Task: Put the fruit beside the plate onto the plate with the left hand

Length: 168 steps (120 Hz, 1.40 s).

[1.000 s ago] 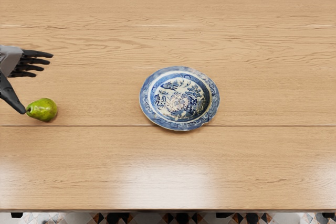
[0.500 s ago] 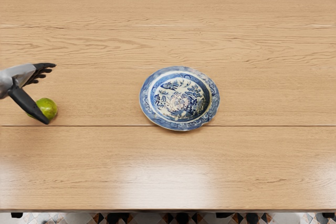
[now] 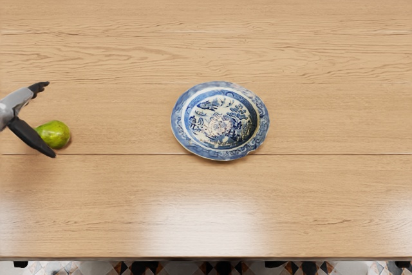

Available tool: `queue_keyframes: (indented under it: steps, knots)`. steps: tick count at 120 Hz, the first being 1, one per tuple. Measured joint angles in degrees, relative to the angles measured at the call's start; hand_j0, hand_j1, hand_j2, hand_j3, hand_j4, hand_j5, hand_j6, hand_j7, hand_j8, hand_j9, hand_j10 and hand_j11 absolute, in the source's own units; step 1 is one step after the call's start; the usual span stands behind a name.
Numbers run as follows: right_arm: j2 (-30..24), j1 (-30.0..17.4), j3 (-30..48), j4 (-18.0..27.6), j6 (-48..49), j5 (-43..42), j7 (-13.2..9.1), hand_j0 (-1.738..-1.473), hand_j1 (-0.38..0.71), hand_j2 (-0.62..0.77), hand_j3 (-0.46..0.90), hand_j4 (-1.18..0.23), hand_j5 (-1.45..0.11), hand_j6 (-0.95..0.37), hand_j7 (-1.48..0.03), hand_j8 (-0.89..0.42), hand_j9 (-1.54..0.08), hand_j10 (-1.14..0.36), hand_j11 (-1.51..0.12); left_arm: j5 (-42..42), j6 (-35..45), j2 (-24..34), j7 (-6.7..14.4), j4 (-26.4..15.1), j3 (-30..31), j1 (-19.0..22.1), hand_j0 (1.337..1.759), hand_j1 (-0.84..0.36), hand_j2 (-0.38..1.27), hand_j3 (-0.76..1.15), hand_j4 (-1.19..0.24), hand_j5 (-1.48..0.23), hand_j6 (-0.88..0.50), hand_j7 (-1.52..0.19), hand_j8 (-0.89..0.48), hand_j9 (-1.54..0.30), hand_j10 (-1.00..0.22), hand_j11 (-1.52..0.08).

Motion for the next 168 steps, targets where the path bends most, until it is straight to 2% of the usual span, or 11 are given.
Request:
queue_keyframes:
  steps: [37,73,168]
  knots:
    - [0.0,0.0,0.0,0.01,-0.02,0.0,0.0,-1.658,-0.33,0.0,0.0,-0.02,-0.03,-0.02,-0.03,-0.02,-0.03,-0.02,-0.03,0.35,1.59,-3.53,0.0,0.95,0.06,2.01,1.658,0.32,0.01,0.0,-0.03,-0.03,-0.03,-0.03,-0.03,-0.03,-0.03,-0.03]
    - [0.0,0.0,0.0,0.0,0.0,0.0,0.0,-1.658,-0.33,0.0,0.0,-0.02,-0.03,-0.02,-0.03,-0.02,-0.03,-0.02,-0.03,0.47,3.99,-7.32,0.04,3.58,0.06,4.04,1.658,0.21,0.03,0.0,-0.12,-0.16,-0.12,-0.16,-0.12,-0.16,-0.12,-0.16]
    - [0.0,0.0,0.0,0.01,-0.01,0.0,0.0,-1.658,-0.33,0.0,0.0,-0.02,-0.03,-0.02,-0.03,-0.02,-0.03,-0.02,-0.03,0.43,6.12,-7.4,0.3,5.23,0.24,5.88,1.658,-0.01,0.07,0.0,-0.31,-0.4,-0.31,-0.4,-0.31,-0.4,-0.31,-0.4]
